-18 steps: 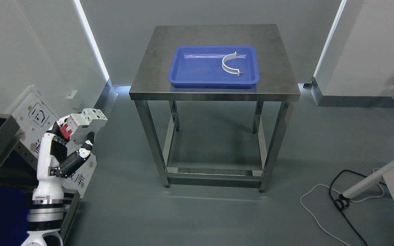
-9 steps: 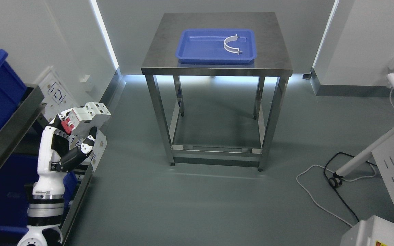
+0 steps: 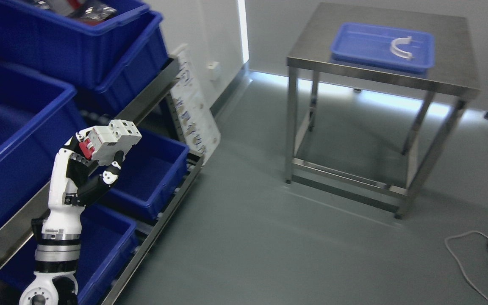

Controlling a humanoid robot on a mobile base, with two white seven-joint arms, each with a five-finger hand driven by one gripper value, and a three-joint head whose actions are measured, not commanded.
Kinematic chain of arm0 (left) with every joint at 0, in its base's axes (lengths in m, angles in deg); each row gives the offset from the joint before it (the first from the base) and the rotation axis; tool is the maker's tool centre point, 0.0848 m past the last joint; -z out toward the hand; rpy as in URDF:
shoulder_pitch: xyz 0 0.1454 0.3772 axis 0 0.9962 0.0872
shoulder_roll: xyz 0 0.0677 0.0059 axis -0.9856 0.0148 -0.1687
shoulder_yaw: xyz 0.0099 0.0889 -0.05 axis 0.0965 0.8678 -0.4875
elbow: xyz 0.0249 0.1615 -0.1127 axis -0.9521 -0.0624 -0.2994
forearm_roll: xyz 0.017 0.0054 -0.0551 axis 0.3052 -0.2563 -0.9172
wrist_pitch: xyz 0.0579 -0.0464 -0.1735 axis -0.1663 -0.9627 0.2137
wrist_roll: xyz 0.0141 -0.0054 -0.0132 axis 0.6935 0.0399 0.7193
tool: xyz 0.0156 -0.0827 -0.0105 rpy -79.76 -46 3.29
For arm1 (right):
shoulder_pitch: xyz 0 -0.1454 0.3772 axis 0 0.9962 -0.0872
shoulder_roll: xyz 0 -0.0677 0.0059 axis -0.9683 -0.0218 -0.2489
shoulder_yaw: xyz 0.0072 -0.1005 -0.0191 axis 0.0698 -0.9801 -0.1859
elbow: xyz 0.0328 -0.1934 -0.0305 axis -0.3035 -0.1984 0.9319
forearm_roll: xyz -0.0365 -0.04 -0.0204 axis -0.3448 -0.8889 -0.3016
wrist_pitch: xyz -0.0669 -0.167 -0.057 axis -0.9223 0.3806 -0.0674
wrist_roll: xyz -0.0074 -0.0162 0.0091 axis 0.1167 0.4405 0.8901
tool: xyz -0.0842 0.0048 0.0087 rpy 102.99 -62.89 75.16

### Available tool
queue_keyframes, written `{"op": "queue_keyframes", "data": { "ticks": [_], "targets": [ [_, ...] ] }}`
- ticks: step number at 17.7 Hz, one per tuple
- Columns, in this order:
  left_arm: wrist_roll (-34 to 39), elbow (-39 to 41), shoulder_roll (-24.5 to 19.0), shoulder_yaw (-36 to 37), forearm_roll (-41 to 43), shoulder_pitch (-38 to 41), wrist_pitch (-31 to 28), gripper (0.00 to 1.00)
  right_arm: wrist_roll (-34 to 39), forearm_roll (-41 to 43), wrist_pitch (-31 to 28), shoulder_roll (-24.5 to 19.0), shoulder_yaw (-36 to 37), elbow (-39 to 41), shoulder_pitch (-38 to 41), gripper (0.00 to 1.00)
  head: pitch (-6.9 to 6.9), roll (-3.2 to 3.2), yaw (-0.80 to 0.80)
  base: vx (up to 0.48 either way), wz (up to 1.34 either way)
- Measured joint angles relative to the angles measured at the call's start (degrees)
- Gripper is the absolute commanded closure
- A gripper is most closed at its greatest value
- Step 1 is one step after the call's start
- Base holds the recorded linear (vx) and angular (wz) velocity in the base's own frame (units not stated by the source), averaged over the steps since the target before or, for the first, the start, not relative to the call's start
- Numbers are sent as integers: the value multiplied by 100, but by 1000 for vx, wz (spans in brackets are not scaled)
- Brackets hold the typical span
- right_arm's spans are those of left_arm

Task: Place circuit breaker on shelf
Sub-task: 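Hold the breaker raised in the left hand while turning toward the bin shelf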

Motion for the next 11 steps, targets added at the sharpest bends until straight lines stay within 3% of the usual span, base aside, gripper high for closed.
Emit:
{"op": "queue_keyframes", "data": {
  "ticks": [3, 8, 11],
  "targets": [
    [-5, 1, 1, 35, -1, -286, -298, 91, 0, 0, 0, 0, 0, 0, 0, 0, 0, 0, 0, -167, 1098],
    [-36, -31, -30, 164, 91, -1198, -1407, 90, 0, 0, 0, 0, 0, 0, -1, 0, 0, 0, 0, -88, 1330],
    [-247, -195, -237, 398, 451, -1542, -1604, 90, -1, 0, 0, 0, 0, 0, -2, 0, -2, 0, 0, 7, 1144]
  ]
}}
